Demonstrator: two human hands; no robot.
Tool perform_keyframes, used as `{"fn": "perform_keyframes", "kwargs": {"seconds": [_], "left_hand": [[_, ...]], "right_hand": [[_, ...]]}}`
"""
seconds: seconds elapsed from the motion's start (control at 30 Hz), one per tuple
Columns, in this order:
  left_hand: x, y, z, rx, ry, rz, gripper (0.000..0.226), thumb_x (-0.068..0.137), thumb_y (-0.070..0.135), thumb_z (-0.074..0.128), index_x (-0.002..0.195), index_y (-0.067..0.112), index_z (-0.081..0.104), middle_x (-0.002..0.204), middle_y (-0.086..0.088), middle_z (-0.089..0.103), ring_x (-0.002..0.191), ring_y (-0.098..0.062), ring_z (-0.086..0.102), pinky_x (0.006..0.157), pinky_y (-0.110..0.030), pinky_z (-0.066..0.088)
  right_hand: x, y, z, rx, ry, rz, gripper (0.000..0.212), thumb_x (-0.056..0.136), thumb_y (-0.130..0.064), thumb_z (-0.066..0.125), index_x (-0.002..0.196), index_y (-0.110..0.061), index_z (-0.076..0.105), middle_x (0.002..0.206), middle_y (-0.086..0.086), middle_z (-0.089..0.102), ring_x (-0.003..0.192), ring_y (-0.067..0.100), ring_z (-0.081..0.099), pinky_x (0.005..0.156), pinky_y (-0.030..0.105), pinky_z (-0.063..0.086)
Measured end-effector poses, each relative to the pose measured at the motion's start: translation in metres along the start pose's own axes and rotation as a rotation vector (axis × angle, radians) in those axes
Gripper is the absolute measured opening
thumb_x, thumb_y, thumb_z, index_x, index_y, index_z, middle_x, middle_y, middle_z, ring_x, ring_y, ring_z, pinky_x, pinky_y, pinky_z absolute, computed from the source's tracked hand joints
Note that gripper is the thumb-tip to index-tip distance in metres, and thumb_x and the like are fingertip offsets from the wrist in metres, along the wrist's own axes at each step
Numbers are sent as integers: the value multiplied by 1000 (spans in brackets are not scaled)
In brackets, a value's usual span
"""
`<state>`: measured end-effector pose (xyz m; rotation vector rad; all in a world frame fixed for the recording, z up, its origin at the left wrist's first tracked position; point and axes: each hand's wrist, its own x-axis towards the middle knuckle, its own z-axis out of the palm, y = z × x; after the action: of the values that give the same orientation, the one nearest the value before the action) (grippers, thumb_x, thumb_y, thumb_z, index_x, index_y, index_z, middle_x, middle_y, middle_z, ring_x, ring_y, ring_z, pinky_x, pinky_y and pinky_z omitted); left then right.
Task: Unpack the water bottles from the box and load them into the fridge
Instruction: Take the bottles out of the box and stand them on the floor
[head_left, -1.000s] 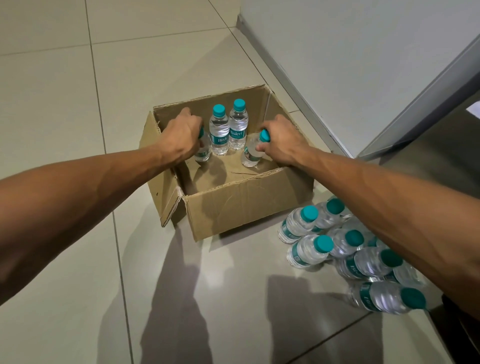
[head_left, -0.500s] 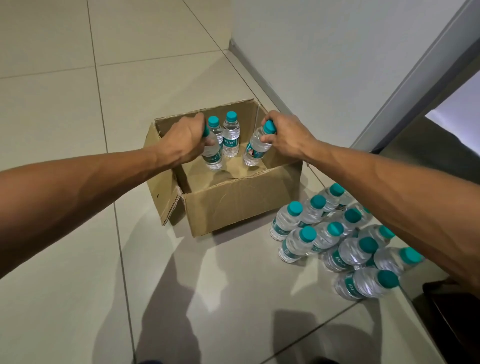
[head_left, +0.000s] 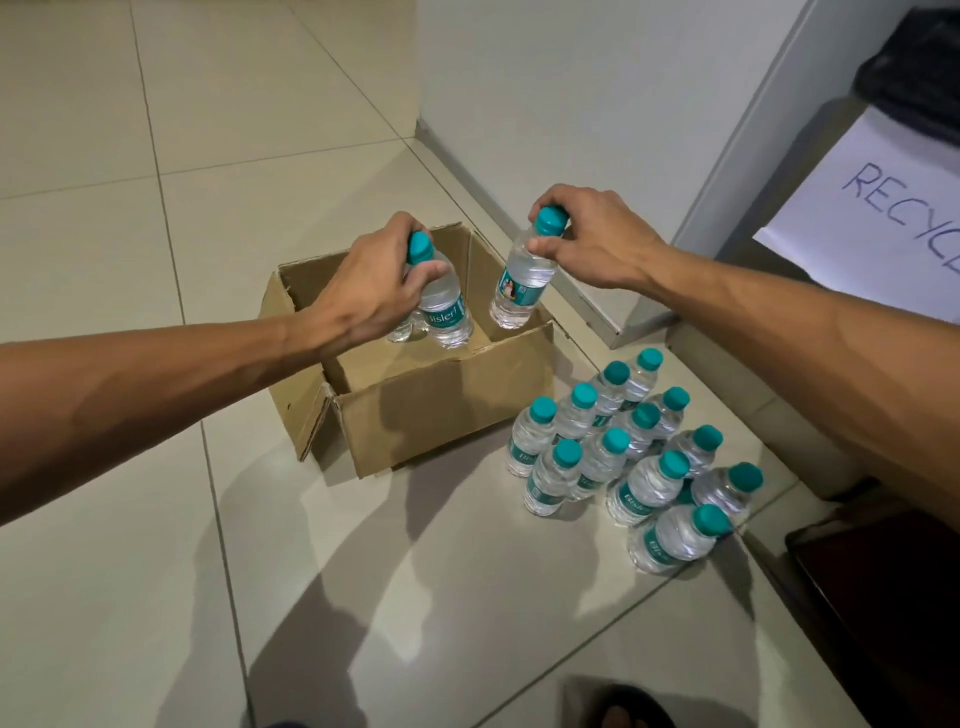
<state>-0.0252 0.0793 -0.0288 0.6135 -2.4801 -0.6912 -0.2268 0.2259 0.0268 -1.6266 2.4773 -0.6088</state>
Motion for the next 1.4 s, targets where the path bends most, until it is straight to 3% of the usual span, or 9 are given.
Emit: {"fn": "perform_keyframes", "kwargs": {"seconds": [0.1, 0.27, 0.4, 0.57, 0.73, 0.93, 1.1, 1.23, 1.4], "left_hand": [[-9, 18, -1, -41, 66, 74, 38, 97, 39, 55, 120, 10, 49, 104, -1, 60, 89, -12, 57, 69, -14, 46], [-27, 56, -4, -131, 108, 180, 38, 98, 37, 56, 119, 6, 52, 105, 3, 58, 91, -11, 58, 76, -15, 49], [-41, 81, -3, -182, 41, 216, 44, 95, 46, 55, 117, 8, 55, 104, 3, 62, 89, -14, 61, 77, -29, 54], [-54, 100, 10, -209, -66, 270, 46, 93, 51, 57, 112, 10, 58, 97, 2, 64, 83, -9, 61, 70, -20, 51], [-66, 110, 27, -240, -202, 319, 51, 87, 64, 49, 111, 19, 56, 96, 10, 62, 86, -2, 63, 72, -20, 56], [-76, 114, 52, -255, -262, 440, 44, 89, 60, 54, 105, 19, 58, 90, 7, 65, 78, -11, 64, 67, -37, 58], [-83, 109, 73, -117, -307, 503, 58, 85, 74, 47, 105, 22, 63, 87, 6, 68, 71, -11, 58, 62, -36, 53], [-92, 105, 89, -27, -380, 569, 61, 82, 77, 46, 105, 24, 64, 90, 3, 67, 83, -15, 60, 67, -30, 50], [-100, 105, 103, 86, -459, 619, 58, 79, 76, 49, 108, 28, 61, 83, 6, 57, 78, -12, 49, 60, -30, 46]], "right_hand": [[-14, 6, -18, 2, 42, 12, 36, 95, -34, 66, 127, -18, 60, 124, 2, 64, 99, 16, 57, 83, 28, 41], [-38, 16, -48, 22, 93, 23, 37, 93, -40, 67, 124, -21, 63, 123, -3, 63, 99, 12, 58, 79, 27, 46], [-60, 21, -69, 28, 80, 3, 36, 93, -42, 67, 122, -20, 65, 116, -11, 61, 94, 3, 59, 72, 17, 45], [-94, 23, -84, 89, -87, -41, 32, 91, -35, 72, 117, -18, 68, 110, -11, 69, 90, -9, 62, 87, 21, 54], [-123, 27, -81, 146, -270, -86, 35, 83, -45, 75, 110, -23, 71, 99, -15, 73, 80, -3, 68, 79, 19, 56], [-146, 39, -63, 178, -453, -64, 33, 78, -49, 81, 105, -33, 71, 99, -20, 74, 81, 5, 71, 80, 32, 59], [-157, 50, -44, 145, -553, -33, 34, 76, -44, 84, 107, -37, 70, 100, -21, 74, 89, 12, 73, 86, 44, 59], [-159, 58, -28, 34, -582, -37, 40, 76, -41, 85, 113, -33, 70, 105, -15, 72, 93, 7, 69, 89, 40, 57], [-160, 68, -10, -87, -621, -89, 42, 79, -43, 82, 117, -34, 67, 110, -15, 70, 97, 6, 65, 88, 35, 56]]}}
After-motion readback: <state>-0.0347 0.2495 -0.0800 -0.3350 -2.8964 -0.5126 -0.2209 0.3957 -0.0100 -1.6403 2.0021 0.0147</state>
